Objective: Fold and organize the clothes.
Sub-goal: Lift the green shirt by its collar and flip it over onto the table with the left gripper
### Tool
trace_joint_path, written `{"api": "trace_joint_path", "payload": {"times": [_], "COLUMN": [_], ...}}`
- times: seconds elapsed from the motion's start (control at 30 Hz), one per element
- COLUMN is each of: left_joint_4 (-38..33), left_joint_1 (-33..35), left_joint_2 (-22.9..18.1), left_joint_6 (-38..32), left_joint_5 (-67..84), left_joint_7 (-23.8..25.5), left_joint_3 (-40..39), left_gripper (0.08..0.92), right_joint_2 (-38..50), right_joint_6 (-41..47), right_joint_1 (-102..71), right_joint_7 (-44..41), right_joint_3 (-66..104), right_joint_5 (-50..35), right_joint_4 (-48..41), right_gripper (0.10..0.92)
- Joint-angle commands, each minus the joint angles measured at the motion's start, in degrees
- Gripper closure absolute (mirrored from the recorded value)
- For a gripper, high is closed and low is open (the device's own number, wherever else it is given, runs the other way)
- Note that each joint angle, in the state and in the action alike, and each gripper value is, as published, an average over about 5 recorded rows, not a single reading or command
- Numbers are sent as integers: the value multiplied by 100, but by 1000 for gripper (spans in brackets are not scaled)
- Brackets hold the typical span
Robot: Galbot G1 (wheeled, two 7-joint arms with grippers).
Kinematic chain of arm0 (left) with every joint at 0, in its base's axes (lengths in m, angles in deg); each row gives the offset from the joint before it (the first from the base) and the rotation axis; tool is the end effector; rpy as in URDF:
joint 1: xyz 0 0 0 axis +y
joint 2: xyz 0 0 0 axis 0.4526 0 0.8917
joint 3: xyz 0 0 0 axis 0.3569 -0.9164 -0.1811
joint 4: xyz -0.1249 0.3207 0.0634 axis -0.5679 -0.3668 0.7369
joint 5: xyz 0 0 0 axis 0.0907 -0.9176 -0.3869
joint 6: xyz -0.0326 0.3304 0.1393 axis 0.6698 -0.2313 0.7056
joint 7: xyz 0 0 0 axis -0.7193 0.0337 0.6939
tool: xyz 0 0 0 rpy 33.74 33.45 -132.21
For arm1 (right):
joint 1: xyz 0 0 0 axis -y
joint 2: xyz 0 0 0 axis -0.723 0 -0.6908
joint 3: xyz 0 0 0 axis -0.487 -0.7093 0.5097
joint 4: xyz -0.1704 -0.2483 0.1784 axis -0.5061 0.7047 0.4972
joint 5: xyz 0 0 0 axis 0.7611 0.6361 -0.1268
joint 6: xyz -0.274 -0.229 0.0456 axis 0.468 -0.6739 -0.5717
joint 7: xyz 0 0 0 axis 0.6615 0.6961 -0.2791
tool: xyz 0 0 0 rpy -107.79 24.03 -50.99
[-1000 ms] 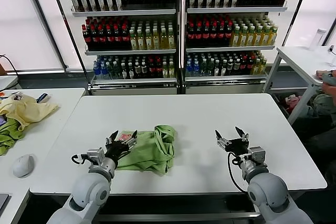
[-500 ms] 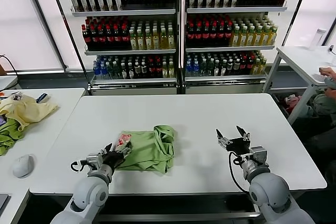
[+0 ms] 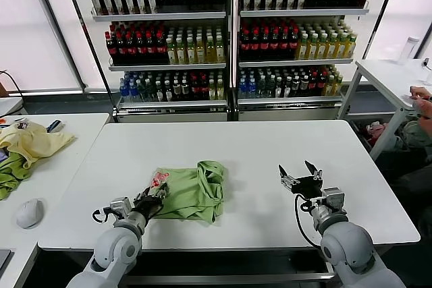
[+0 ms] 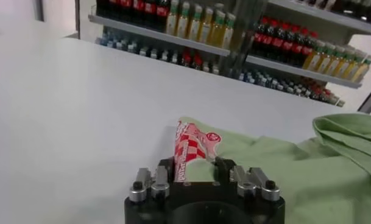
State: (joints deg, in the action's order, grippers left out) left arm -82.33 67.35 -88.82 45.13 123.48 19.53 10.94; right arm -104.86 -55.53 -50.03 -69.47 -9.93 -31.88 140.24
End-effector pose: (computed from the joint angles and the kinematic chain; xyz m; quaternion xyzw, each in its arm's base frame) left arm 0.3220 0.0461 -0.3085 -0.0217 -0.9613 0.1312 0.2413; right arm 0.3035 -0.0622 -0.2430 0.0764 -0.9893 0.0452 0.1156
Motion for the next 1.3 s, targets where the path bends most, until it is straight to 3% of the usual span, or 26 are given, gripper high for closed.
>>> {"api": "trace_joint_path", "payload": {"times": [0.03,0.37,0.53,0.83,0.97,1.13,1.3], "left_joint_4": [117,-126,-364,-600,-775,-1384,-1512], "left_joint_1": [17,75,149,278,232,292,297], "left_joint_2": [-32,-168,16,1357,1870,1956,1266], "left_joint_6": [-40,-4,45,345,530,509,270], "left_joint_5": [1382,2697,3189,3271,2774,1176,-1351], "left_joint_7": [129,313,269,181,141,107,101], "left_joint_3": [254,877,1554,3361,3758,3055,1252], "left_gripper": [580,852,872,872,872,872,872], "right_joint_2": [2,-12,-21,-24,-50,-68,-95], "right_joint_6": [9,25,18,-21,-30,-41,-45], "right_joint_1": [-3,-27,-33,8,7,-48,-137], "right_joint_7": [6,18,20,11,10,7,8], "right_joint_3": [9,27,45,51,46,67,132], "right_joint_5": [-7,-9,-22,-79,-84,-81,-72], "right_joint_4": [13,65,58,19,50,139,249], "right_gripper": [203,203,203,203,203,203,203]}}
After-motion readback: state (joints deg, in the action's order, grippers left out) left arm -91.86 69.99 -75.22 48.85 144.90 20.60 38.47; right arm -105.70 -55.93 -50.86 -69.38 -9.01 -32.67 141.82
